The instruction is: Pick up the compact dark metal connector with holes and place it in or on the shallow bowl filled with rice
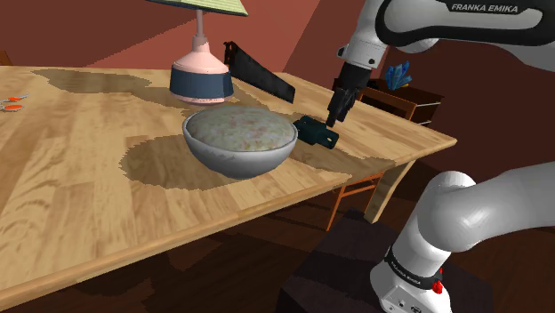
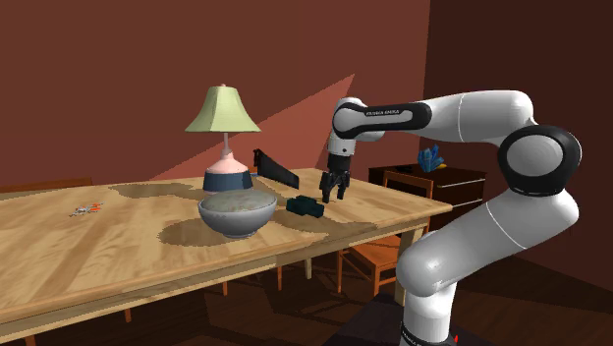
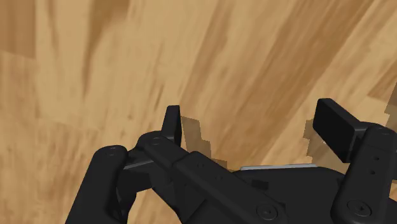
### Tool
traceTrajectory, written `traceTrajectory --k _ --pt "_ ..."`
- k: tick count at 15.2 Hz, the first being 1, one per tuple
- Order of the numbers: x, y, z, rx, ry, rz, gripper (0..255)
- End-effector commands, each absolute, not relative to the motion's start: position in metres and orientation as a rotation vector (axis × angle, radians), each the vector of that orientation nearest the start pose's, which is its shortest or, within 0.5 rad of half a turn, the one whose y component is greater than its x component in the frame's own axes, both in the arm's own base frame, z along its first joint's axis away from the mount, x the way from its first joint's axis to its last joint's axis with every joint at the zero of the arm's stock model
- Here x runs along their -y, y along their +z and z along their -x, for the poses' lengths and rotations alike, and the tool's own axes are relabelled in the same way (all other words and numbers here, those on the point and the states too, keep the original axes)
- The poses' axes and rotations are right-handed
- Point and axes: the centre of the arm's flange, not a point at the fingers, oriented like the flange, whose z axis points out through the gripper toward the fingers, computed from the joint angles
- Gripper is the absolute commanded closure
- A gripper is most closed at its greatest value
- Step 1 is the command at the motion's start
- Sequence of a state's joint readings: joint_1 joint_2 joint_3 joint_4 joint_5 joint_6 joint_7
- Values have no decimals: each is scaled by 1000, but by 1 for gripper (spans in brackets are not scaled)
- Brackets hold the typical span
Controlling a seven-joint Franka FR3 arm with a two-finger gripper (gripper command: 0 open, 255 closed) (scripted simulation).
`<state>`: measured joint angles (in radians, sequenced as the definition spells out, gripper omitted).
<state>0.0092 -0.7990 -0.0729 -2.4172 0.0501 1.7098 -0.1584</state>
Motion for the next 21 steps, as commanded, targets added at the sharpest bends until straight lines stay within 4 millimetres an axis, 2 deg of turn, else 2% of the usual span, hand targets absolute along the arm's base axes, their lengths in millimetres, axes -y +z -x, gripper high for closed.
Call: traceTrajectory --k 1,13,14,21 --pt "21 578 -316 167 -152 3041 0" --pt "-127 632 -271 367 -90 3082 0" --pt "-130 633 -270 372 -89 3082 0" --pt "-132 593 -272 372 -89 3082 0"
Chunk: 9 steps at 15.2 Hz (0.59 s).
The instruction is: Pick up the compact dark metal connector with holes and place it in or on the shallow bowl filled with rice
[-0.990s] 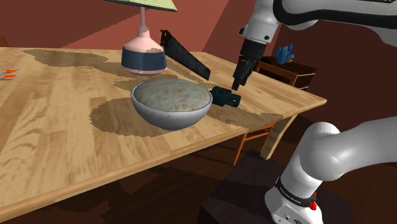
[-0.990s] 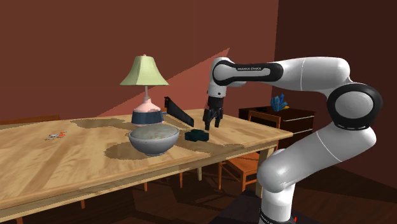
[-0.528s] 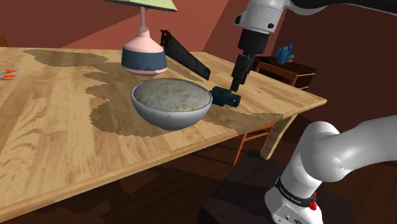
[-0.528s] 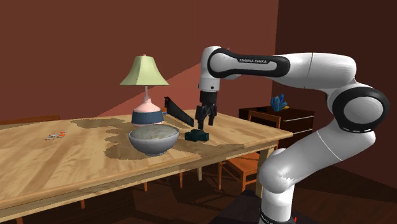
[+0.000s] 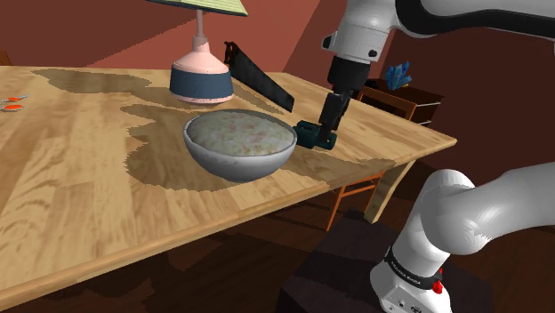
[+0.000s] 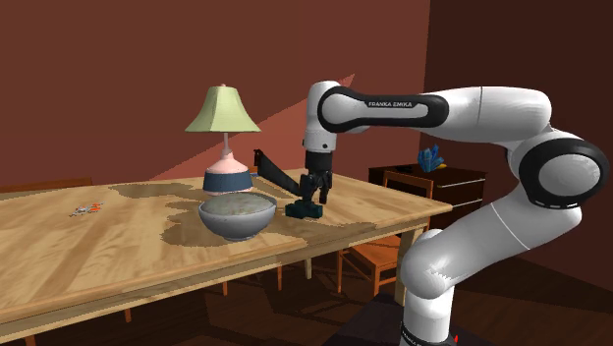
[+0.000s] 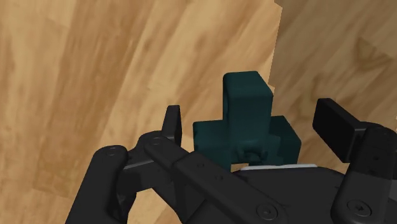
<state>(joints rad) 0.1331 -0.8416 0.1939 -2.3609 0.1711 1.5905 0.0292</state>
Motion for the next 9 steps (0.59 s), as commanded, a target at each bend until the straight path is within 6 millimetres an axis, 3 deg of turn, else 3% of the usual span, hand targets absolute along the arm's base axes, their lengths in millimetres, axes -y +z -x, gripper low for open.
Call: traceTrajectory --k 1,8,9 --pt "-132 593 -272 372 -89 3082 0" --pt "-132 593 -272 372 -88 3082 0" --pt "-132 593 -272 372 -88 3082 255"
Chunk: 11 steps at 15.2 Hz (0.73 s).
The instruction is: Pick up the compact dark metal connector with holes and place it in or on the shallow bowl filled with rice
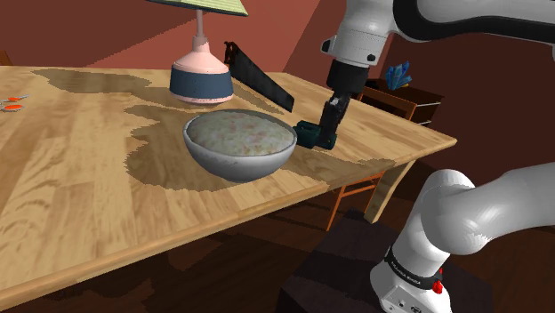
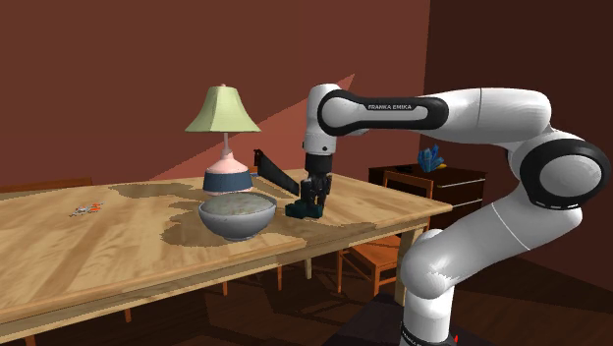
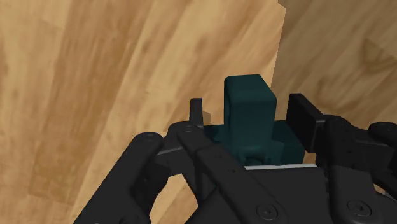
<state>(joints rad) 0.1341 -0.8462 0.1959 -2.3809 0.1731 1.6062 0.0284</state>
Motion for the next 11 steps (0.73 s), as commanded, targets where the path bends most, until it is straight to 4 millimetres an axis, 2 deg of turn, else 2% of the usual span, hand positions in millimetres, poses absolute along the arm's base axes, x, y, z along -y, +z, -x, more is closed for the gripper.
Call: traceTrajectory --k 1,9,11 --pt "-132 593 -272 372 -88 3082 255" --pt "-132 593 -272 372 -89 3082 255" --pt "-132 604 -272 372 -89 3082 255"
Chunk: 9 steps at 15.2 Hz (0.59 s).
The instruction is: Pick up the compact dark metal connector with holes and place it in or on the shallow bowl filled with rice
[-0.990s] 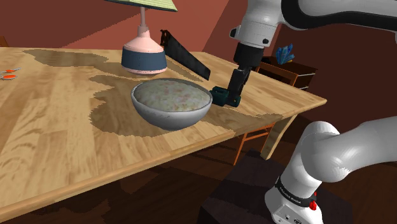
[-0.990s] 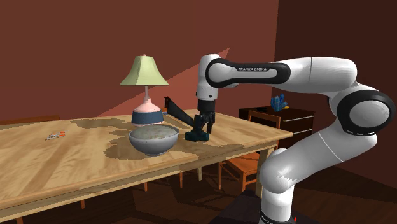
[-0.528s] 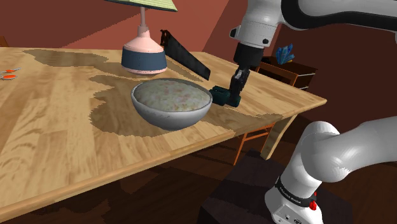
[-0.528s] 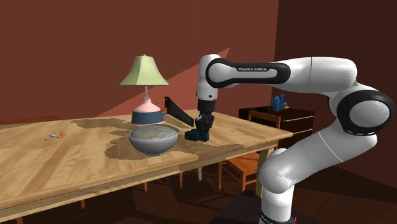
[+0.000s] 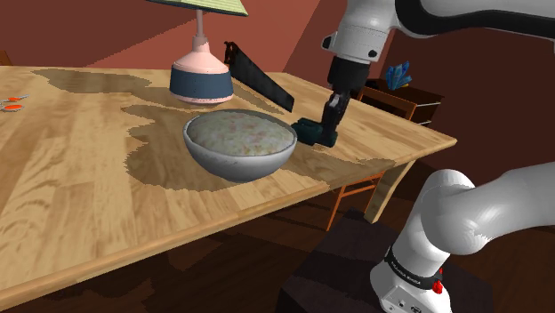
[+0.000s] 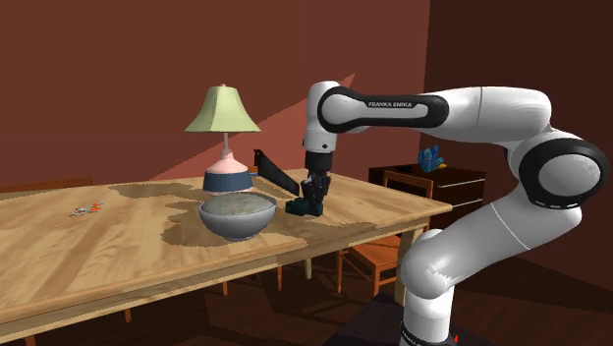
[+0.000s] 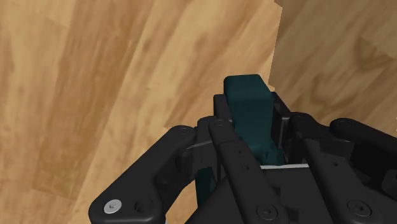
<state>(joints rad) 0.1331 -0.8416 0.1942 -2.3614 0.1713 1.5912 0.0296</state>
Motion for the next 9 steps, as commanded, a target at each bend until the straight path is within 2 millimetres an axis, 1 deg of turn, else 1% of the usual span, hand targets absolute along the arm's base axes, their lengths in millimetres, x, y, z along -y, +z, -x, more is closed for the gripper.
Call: traceTrajectory --k 1,9 --pt "-132 609 -272 372 -89 3082 255" --pt "-132 651 -272 372 -89 3082 255"
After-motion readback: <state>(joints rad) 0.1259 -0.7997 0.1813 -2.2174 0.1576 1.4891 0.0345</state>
